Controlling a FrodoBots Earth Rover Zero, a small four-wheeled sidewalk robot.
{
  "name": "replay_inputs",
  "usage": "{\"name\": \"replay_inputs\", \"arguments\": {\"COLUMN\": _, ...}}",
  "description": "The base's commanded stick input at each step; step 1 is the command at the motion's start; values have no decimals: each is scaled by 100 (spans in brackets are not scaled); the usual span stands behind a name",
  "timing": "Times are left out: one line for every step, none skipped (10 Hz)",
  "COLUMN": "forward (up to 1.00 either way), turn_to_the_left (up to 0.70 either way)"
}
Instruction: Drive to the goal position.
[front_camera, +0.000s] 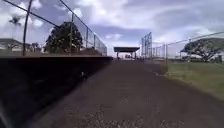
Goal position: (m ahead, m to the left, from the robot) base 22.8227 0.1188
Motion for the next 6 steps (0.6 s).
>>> {"name": "replay_inputs", "arguments": {"forward": 70, "turn_to_the_left": 0}}
{"name": "replay_inputs", "arguments": {"forward": 70, "turn_to_the_left": 0}}
{"name": "replay_inputs", "arguments": {"forward": 70, "turn_to_the_left": 0}}
{"name": "replay_inputs", "arguments": {"forward": 70, "turn_to_the_left": 0}}
{"name": "replay_inputs", "arguments": {"forward": 70, "turn_to_the_left": 0}}
{"name": "replay_inputs", "arguments": {"forward": 70, "turn_to_the_left": 0}}
